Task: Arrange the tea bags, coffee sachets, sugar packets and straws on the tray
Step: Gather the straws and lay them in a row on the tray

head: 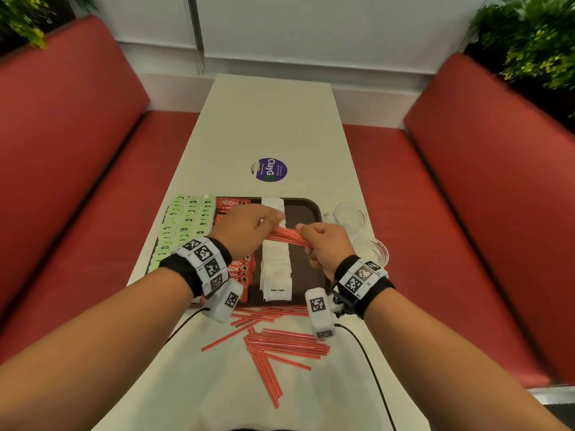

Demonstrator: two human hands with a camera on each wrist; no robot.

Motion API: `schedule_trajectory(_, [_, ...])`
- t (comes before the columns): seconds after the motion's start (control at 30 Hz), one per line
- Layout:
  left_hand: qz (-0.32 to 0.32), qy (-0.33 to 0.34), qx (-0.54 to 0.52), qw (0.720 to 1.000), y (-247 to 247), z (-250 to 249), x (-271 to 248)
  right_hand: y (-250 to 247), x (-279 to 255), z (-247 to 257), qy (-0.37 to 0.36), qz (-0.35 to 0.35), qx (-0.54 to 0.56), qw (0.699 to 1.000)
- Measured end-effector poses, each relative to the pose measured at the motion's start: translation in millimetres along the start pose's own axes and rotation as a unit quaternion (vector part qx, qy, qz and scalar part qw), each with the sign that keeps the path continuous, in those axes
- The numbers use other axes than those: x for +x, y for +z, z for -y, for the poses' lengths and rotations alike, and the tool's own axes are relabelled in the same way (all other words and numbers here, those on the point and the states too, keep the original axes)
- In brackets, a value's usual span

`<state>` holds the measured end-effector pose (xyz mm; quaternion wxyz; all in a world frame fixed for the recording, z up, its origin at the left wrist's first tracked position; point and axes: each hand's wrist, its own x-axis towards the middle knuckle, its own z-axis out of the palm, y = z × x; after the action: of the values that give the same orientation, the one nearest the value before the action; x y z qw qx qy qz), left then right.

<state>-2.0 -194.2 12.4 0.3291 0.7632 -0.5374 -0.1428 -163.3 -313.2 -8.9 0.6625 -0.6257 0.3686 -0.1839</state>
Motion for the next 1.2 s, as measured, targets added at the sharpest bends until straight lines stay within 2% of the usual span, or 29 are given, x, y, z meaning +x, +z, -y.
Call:
schedule_trajectory(0.03, [-0.021,-0.05,-0.073,0.996,0.5,-0.5,0.7,0.3,0.9,2.6,-0.001,-0.006,-0.003,1.0])
schedule_trajectory(0.1, [-0.037,-0.135,-0.229,0.963,4.0,-7.4,3.5,1.9,3.1,6.7,-0.007,-0.017,-0.012,1.0])
schedule_trajectory(0.2, [-0.069,-0.195,-0.337,0.918,9.9,-22.4,9.1,6.6,7.8,9.6,-0.057,-0.037,-0.067,0.995])
schedule_trajectory(0.27, [-0.108,-0.195,-0.278,0.934,13.3,-29.1,13.1,9.6,11.3,10.5,-0.104,-0.058,-0.118,0.986])
schedule_trajectory(0.33, [-0.12,-0.188,-0.205,0.953,16.9,-32.0,16.0,9.9,13.7,11.6,-0.139,-0.08,-0.163,0.974])
schedule_trajectory(0.4, [-0.073,-0.177,-0.182,0.965,21.0,-33.1,16.8,6.2,16.4,11.7,-0.16,-0.098,-0.178,0.966])
schedule_trajectory(0.47, [-0.028,-0.141,-0.075,0.987,25.9,-31.5,15.0,0.9,19.5,11.9,-0.168,-0.104,-0.183,0.963])
schedule_trajectory(0.53, [-0.028,-0.106,-0.008,0.994,28.9,-27.9,12.6,-3.4,22.3,12.6,-0.138,-0.091,-0.163,0.973])
schedule_trajectory(0.67, [-0.08,-0.037,0.066,0.994,30.7,-23.0,11.4,-5.1,20.1,15.7,0.015,-0.052,-0.064,0.996])
schedule_trajectory(0.73, [-0.114,-0.008,0.057,0.992,33.8,-20.7,11.5,-7.3,16.9,17.8,0.067,-0.012,-0.092,0.993])
schedule_trajectory(0.8, [-0.127,-0.002,0.018,0.992,37.5,-17.7,11.7,-9.7,14.8,20.0,0.078,0.009,-0.129,0.988])
schedule_trajectory(0.87, [-0.102,0.009,-0.017,0.995,39.6,-14.3,10.9,-13.5,16.6,20.6,0.049,0.001,-0.16,0.986])
schedule_trajectory(0.97, [-0.002,0.055,-0.002,0.998,37.9,-4.4,12.5,-18.3,21.4,17.0,-0.032,-0.027,-0.218,0.975])
schedule_trajectory(1.03, [0.073,0.091,0.082,0.99,34.0,0.8,15.0,-19.6,23.5,12.4,-0.068,-0.028,-0.258,0.963])
schedule_trajectory(1.1, [0.115,0.119,0.204,0.965,29.0,0.5,17.8,-19.8,24.2,6.3,-0.089,-0.017,-0.296,0.951])
schedule_trajectory(1.13, [0.131,0.12,0.245,0.953,27.4,-0.1,19.3,-18.9,24.1,3.2,-0.097,-0.009,-0.316,0.944])
schedule_trajectory(1.2, [0.18,0.096,0.263,0.943,27.1,-2.8,21.1,-17.0,23.1,-1.6,-0.112,0.011,-0.344,0.932])
